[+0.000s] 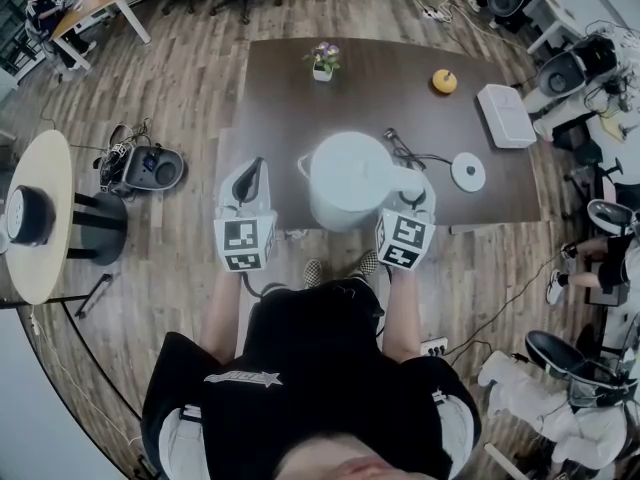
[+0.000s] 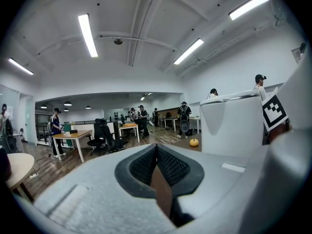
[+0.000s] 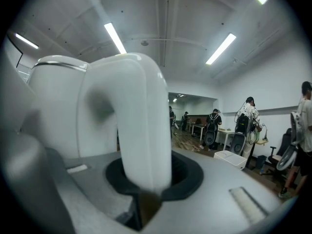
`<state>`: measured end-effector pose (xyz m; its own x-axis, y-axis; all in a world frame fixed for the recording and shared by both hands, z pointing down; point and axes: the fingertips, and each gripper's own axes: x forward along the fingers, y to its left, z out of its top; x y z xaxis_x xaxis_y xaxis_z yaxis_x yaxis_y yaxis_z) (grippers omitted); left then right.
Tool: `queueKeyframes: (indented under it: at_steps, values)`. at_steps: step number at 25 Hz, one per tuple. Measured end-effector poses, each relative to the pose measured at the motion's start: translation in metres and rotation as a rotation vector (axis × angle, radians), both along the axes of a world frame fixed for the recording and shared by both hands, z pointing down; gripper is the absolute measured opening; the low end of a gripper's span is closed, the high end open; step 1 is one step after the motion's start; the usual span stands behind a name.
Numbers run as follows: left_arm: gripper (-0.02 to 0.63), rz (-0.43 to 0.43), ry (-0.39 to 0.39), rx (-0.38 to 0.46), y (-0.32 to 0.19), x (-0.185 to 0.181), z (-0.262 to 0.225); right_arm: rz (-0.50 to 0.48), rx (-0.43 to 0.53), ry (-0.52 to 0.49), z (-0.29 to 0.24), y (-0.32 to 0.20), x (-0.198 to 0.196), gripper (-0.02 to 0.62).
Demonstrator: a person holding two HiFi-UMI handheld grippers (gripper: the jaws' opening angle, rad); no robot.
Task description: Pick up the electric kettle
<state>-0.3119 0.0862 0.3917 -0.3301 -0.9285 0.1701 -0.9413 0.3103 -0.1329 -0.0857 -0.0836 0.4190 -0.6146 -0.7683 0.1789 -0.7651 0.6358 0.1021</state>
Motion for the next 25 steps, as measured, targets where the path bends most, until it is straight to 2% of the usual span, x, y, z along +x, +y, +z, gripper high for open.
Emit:
queueKeyframes:
  at_steps: [25]
  values:
    - [0.011, 0.016, -0.005, 0.011, -0.014, 0.006, -0.001, 0.008, 0.014, 0.001, -0.005, -0.011, 0.01, 0.063]
